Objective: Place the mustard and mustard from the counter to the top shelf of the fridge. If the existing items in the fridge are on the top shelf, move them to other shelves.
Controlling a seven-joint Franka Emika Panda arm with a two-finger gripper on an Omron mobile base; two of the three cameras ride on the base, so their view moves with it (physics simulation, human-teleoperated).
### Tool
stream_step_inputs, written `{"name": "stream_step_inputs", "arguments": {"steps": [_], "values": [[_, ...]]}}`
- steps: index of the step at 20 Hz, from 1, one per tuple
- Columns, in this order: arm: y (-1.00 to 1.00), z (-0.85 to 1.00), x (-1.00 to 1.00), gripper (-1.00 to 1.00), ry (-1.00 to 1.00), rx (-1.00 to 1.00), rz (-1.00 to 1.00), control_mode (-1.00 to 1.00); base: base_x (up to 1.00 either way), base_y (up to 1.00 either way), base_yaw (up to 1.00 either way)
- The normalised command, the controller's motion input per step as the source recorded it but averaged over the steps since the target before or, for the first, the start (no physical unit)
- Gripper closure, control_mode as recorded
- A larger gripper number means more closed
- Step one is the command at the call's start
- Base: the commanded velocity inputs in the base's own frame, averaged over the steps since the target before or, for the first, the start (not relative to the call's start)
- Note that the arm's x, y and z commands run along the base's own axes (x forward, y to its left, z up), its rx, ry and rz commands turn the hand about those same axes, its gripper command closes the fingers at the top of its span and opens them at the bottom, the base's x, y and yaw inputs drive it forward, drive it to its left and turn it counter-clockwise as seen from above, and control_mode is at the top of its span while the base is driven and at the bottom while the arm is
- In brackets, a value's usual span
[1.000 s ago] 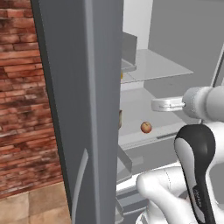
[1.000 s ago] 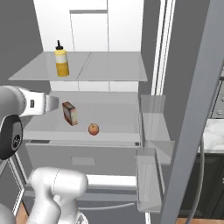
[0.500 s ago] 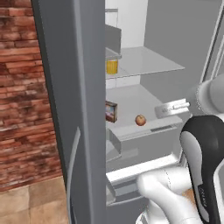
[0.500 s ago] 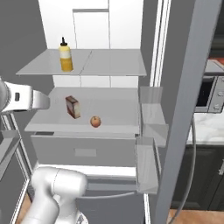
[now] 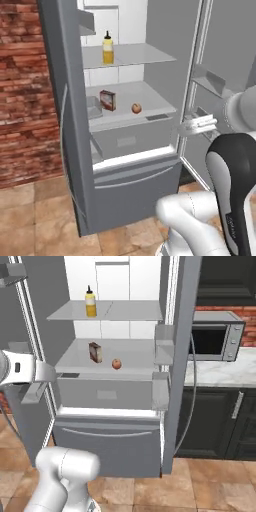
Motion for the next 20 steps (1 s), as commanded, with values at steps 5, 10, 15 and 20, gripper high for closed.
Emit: {"name": "stream_step_inputs", "arguments": {"steps": [5,10,15,20], "values": [[0.00,0.00,0.00,-1.00,0.00,0.00,0.00,1.00,-1.00,-0.83,-0.04],[0.00,0.00,0.00,-1.00,0.00,0.00,0.00,1.00,-0.81,-1.00,-0.20],[0.00,0.00,0.00,-1.00,0.00,0.00,0.00,1.00,-0.11,-1.00,-0.30],[0.00,0.00,0.00,-1.00,0.00,0.00,0.00,1.00,0.89,-1.00,-0.20]]}}
